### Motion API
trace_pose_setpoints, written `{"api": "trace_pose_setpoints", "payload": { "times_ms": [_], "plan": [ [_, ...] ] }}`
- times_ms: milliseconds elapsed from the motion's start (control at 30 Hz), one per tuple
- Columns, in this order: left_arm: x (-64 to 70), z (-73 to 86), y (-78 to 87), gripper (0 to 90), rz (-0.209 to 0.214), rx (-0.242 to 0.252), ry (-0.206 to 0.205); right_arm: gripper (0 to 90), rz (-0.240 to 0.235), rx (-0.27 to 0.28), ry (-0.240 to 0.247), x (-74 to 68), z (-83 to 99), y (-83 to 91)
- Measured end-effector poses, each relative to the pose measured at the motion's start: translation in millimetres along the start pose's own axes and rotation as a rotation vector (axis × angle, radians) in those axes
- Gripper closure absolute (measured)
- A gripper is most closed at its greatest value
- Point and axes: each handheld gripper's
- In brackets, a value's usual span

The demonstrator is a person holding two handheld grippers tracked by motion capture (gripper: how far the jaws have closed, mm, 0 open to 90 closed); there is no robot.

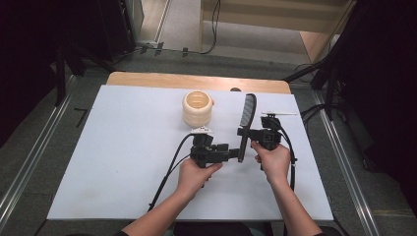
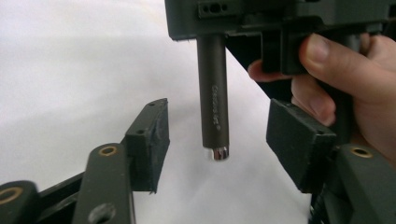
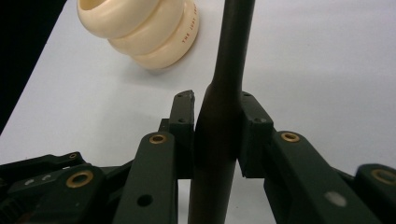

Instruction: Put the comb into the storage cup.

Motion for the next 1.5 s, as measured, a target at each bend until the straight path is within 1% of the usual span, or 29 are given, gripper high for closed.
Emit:
{"api": "trace_pose_setpoints", "payload": {
  "times_ms": [67,133,233,333,433,467,500,533,600,700,767,833,867,933,1033,1167,1233,1267,1333,1367,1500],
  "plan": [
    [-0.5,0.1,4.1,38.4,0.0,-0.027,-0.014,69.5,0.005,0.005,0.007,-0.1,-0.2,1.2],
    [-2.1,-0.1,7.3,37.0,0.008,-0.051,-0.013,69.5,0.003,0.008,0.01,0.0,-0.2,1.5],
    [-3.2,0.7,12.8,35.8,-0.007,-0.069,-0.037,69.5,0.002,0.013,0.011,0.2,-0.4,2.5],
    [-4.4,1.9,17.5,34.3,-0.012,-0.102,-0.055,69.6,0.002,0.016,0.018,0.5,-0.5,2.9],
    [-5.5,3.8,21.6,32.1,-0.002,-0.127,-0.062,69.5,-0.001,0.018,0.026,0.3,-0.4,3.5],
    [-6.5,4.7,23.5,32.1,-0.003,-0.141,-0.073,69.5,-0.001,0.018,0.026,0.3,-0.4,3.5],
    [-7.3,5.3,24.6,32.1,-0.003,-0.143,-0.078,69.5,-0.002,0.022,0.031,0.0,-0.4,4.0],
    [-10.7,6.4,28.7,32.1,0.002,-0.161,-0.078,69.5,-0.003,0.023,0.033,-0.3,-0.5,4.1],
    [-12.2,6.8,30.2,32.0,0.003,-0.167,-0.079,69.5,-0.003,0.026,0.035,-0.8,-0.4,4.3],
    [-16.5,8.6,35.6,31.1,-0.014,-0.192,-0.095,69.5,-0.004,0.026,0.05,-1.6,-0.3,4.6],
    [-18.4,9.8,40.0,29.1,-0.017,-0.213,-0.121,69.6,-0.002,0.028,0.057,-2.5,-0.1,4.3],
    [-18.6,10.8,44.0,29.1,-0.035,-0.222,-0.155,69.5,-0.001,0.029,0.06,-2.6,0.0,4.3],
    [-18.7,11.2,45.3,29.1,-0.038,-0.225,-0.166,69.6,-0.002,0.035,0.068,-2.7,0.1,4.5],
    [-19.6,12.0,49.6,29.2,-0.045,-0.246,-0.186,69.5,0.0,0.034,0.065,-2.9,0.2,4.8],
    [-20.8,13.4,55.2,29.2,-0.049,-0.262,-0.201,69.5,0.001,0.039,0.067,-2.9,0.6,5.1],
    [-23.6,15.4,62.7,29.1,-0.053,-0.273,-0.212,69.5,0.003,0.042,0.077,-3.5,0.8,5.0],
    [-25.7,16.6,66.2,29.2,-0.058,-0.278,-0.224,69.6,0.009,0.045,0.083,-3.8,1.0,5.1],
    [-26.2,17.2,67.7,29.2,-0.064,-0.282,-0.224,69.6,0.009,0.045,0.083,-3.8,1.0,5.1],
    [-27.1,18.2,70.9,29.2,-0.076,-0.287,-0.242,69.6,0.008,0.049,0.085,-4.2,1.2,5.7],
    [-27.2,18.9,72.6,29.2,-0.078,-0.289,-0.244,69.6,0.012,0.054,0.092,-4.4,1.2,6.1],
    [-28.3,20.2,79.2,29.2,-0.091,-0.291,-0.267,69.6,0.019,0.054,0.093,-5.1,1.4,6.1]
  ]
}}
Point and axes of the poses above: each handheld gripper's, and its own axes: y roughly backward along the jaws, z roughly out of its underside, x roughly to its right, and after that the axes turned 5 degrees about y, right-handed
